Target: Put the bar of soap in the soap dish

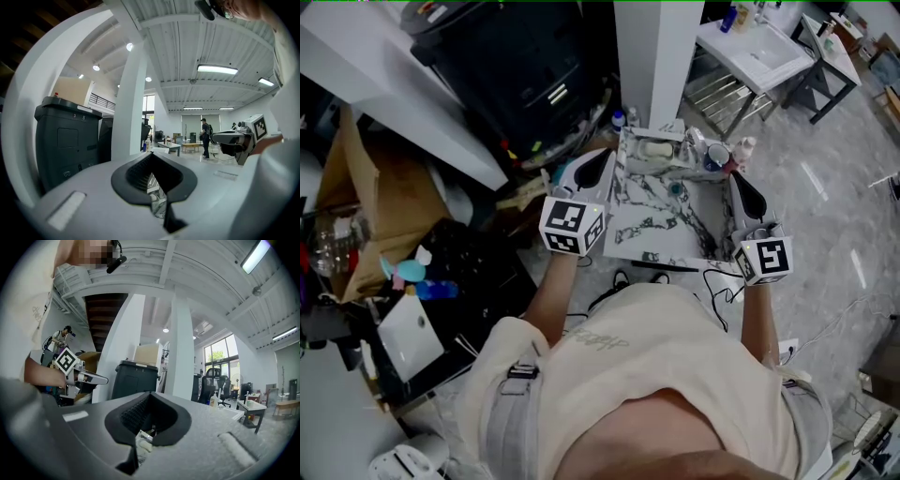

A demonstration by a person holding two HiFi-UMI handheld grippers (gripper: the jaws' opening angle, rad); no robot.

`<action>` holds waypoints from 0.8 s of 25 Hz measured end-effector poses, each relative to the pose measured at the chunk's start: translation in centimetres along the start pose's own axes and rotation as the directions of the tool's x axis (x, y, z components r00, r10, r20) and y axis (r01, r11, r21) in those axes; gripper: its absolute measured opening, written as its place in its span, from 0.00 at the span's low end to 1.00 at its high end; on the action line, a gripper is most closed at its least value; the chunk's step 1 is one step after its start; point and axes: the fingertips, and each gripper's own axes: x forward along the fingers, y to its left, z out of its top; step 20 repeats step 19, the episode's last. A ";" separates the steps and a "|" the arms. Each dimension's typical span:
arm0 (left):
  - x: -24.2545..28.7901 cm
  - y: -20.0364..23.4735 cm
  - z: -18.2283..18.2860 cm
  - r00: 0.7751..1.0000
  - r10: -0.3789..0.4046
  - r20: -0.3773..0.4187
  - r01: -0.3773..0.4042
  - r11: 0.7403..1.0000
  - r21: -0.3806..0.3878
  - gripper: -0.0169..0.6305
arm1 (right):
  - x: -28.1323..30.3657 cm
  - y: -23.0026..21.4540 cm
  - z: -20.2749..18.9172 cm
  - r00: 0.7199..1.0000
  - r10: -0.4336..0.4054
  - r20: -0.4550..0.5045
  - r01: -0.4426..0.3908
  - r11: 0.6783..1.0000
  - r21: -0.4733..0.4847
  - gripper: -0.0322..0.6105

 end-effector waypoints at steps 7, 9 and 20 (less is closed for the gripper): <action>-0.3 -0.2 0.4 1.000 -0.004 0.008 0.004 1.000 0.003 0.05 | 0.2 0.3 -0.4 1.000 0.002 -0.006 -0.002 1.000 0.017 0.05; -0.5 -0.3 0.1 1.000 -0.007 0.000 0.007 1.000 0.001 0.05 | 0.2 0.7 -0.8 1.000 0.007 -0.012 -0.006 1.000 0.030 0.05; -0.5 -0.4 -0.9 1.000 -0.008 -0.021 0.008 1.000 -0.009 0.05 | -0.2 0.9 -1.4 1.000 0.006 -0.020 -0.005 0.999 0.041 0.05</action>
